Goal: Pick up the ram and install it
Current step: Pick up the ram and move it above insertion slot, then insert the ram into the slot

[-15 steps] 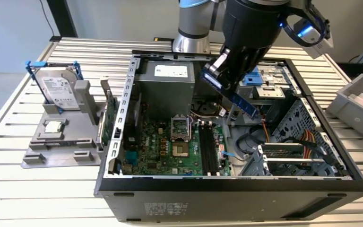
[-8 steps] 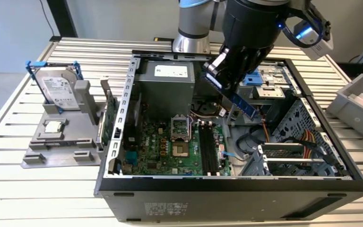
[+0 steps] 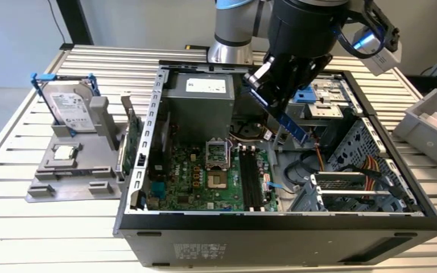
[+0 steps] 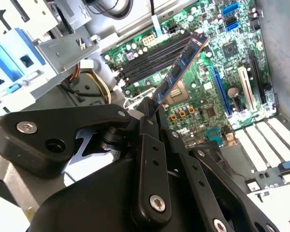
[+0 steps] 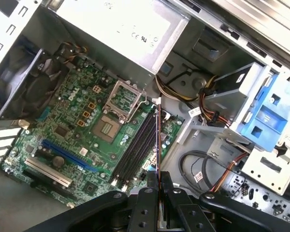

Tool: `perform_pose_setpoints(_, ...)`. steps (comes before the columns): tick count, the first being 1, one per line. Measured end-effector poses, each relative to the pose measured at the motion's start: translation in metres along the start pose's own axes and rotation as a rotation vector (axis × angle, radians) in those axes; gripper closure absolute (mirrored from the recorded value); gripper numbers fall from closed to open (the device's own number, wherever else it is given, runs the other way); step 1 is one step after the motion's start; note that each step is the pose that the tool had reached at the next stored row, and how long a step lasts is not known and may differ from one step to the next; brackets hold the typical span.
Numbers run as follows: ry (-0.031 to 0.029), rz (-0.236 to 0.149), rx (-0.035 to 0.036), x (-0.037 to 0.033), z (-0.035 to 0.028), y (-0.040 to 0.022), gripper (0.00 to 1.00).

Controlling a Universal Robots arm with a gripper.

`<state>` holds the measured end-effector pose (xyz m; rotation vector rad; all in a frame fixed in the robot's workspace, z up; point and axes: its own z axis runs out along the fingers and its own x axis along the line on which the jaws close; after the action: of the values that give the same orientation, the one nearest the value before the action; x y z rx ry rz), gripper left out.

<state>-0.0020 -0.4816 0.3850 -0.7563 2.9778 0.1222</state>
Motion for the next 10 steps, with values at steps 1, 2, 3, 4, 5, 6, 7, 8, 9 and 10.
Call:
perform_pose_setpoints(1,-0.0007,0.010,0.0007,0.0000,0.0001,0.0000,1.00)
perform_pose_setpoints(2,-0.0012,0.019,0.0017,0.0000,0.0000,0.0000,1.00)
perform_pose_setpoints(3,-0.0018,0.029,0.0025,0.0000,0.0000,0.0000,1.00)
perform_pose_setpoints(4,-0.0025,0.040,0.0032,0.0001,0.0001,0.0000,1.00)
perform_pose_setpoints(5,-0.0029,0.050,0.0043,0.0000,-0.0001,0.0000,1.00)
perform_pose_setpoints(6,-0.0037,0.060,0.0050,0.0000,0.0001,0.0000,1.00)
perform_pose_setpoints(7,-0.0042,0.069,0.0058,0.0000,0.0000,0.0000,1.00)
perform_pose_setpoints(8,-0.0061,0.102,0.0087,0.0000,0.0000,0.0000,1.00)
perform_pose_setpoints(9,-0.0074,0.121,0.0102,0.0000,0.0000,0.0000,1.00)
perform_pose_setpoints(10,-0.0096,0.158,0.0134,0.0000,0.0000,0.0000,1.00)
